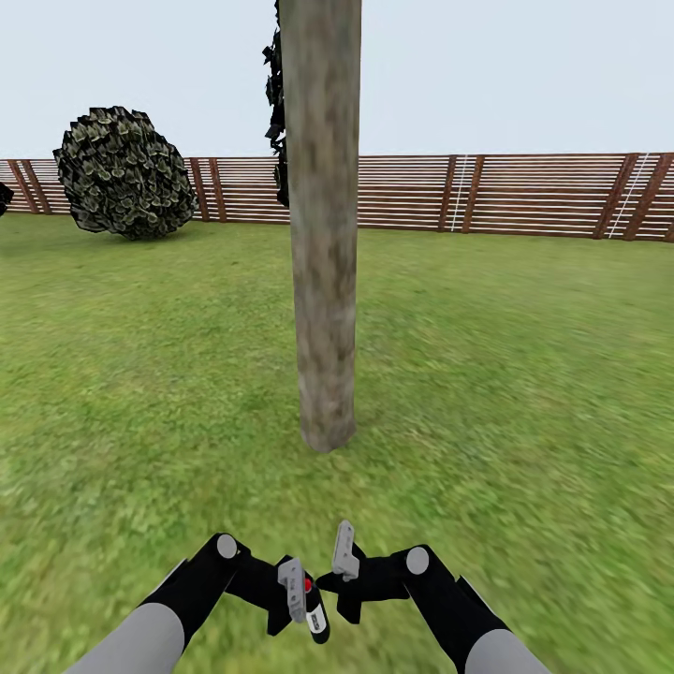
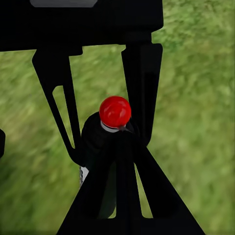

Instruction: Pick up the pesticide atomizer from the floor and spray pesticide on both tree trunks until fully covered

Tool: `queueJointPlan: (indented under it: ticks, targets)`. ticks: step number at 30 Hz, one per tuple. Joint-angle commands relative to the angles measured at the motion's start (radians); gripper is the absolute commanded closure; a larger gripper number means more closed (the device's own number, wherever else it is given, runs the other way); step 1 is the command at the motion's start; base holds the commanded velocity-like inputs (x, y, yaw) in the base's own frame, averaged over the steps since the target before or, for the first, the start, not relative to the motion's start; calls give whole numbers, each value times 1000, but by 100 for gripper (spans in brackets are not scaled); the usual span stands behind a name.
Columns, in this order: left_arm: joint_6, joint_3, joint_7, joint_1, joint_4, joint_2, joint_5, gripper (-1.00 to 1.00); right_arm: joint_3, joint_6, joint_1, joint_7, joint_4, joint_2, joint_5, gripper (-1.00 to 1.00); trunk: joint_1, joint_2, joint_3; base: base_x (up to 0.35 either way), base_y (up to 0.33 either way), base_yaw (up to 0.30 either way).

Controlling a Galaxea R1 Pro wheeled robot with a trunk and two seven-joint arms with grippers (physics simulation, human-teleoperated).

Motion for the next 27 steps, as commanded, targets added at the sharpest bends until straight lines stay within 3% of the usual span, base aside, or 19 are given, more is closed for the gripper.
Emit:
queueJointPlan:
  ticks: [1,17,23,24,27]
  targets:
    - [-10,1,-1,0,-1,0,-8,100,-1,-8,0,0,-1,0,10,100,0,0,-1,0,0,0]
    - [-10,2,-1,0,0,-8,-6,100,-1,-8,0,0,-1,0,10,100,0,0,-1,0,0,0]
    - [-10,0,-1,0,1,-7,15,100,-1,-8,0,0,-1,0,10,100,0,0,-1,0,0,0]
    - [-48,-3,-2,1,12,32,18,100,-1,-8,0,0,-1,0,10,100,0,0,-1,0,0,0]
    - [-67,-3,-2,2,14,69,16,100,-1,-8,0,0,-1,0,10,100,0,0,-1,0,0,0]
